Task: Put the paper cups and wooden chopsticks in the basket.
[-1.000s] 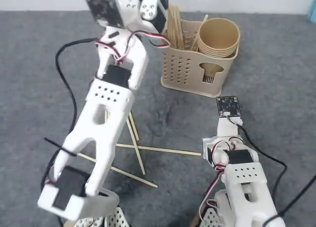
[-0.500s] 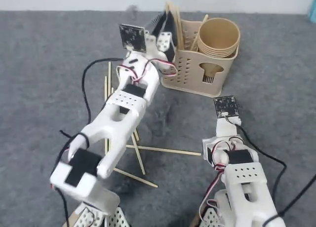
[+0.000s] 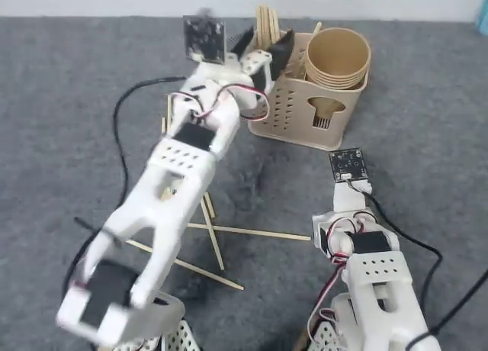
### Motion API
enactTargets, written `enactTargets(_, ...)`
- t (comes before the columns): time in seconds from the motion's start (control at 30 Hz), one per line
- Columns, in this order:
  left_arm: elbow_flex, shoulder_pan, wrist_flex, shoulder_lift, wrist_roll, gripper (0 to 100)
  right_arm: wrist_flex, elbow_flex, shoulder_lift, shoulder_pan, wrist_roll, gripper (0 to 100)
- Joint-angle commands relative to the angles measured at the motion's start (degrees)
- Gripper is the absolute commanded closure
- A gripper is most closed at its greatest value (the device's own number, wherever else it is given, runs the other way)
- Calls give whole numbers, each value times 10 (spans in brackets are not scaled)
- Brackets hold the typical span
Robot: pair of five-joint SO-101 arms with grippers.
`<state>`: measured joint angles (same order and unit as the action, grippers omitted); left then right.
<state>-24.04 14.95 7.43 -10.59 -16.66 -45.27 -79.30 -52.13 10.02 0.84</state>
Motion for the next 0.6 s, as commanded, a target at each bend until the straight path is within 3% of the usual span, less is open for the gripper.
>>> enactTargets(0.0, 28, -16, 107, -138, -3, 803, 9, 6, -17, -5, 8, 991)
enactTargets(0.27, 27, -113, 391, -244, -57, 974, 5, 5, -17, -5, 8, 991)
enactTargets(0.43, 26, -204, 468, -200, -57, 988, 5, 5, -17, -4, 8, 991)
enactTargets(0.57, 26, -250, 480, -101, -57, 988, 4, 5, -17, -4, 8, 991)
